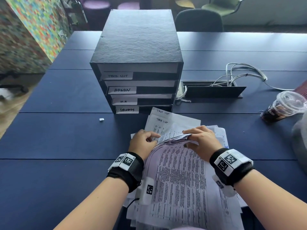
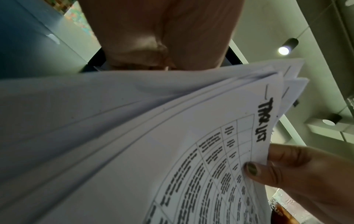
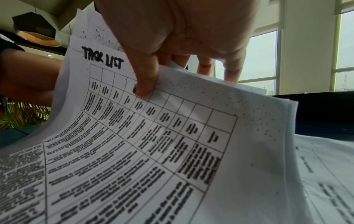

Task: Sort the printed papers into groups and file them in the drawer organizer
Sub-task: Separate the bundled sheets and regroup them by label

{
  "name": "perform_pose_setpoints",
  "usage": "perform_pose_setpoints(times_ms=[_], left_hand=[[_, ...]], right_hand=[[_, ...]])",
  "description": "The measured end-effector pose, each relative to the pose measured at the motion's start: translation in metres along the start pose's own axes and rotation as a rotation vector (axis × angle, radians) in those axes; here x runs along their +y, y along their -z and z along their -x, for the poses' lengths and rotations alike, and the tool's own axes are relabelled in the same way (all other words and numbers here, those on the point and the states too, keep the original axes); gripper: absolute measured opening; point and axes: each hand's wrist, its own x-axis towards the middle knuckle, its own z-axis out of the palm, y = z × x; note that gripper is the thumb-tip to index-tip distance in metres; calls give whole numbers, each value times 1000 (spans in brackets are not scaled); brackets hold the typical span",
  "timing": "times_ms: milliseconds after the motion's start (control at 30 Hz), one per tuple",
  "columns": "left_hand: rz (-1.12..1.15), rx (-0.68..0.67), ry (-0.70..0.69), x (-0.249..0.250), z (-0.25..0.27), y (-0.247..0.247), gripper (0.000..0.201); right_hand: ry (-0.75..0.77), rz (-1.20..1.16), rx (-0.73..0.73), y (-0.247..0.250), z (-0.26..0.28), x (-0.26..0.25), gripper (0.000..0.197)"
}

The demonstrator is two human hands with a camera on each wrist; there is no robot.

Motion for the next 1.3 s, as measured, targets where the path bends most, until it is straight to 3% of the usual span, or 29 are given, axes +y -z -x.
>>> perform_pose_setpoints(times_ms=[100, 300, 433, 667, 800, 1067, 1300], left_hand=[[28, 9, -42, 2, 4, 0, 22], [83, -121, -33, 5, 3, 2, 54], [-50, -210, -73, 6, -3, 6, 67], [-76, -231, -107, 3, -10, 7, 51], [-138, -267, -130, 4, -10, 7, 64], [-239, -294, -202, 13, -9, 13, 71], [-291, -304, -190, 17, -10, 11, 58]], right_hand=[[3, -7, 5, 1, -1, 0, 18], [-1, -9, 0, 2, 1, -2, 18], [5, -7, 0, 2, 1, -2, 18], [8, 11, -3, 2, 2, -1, 16], [16, 10, 2, 1, 2, -2, 17], [11, 19, -6, 3, 2, -3, 20], [11, 6, 8, 2, 3, -3, 19]])
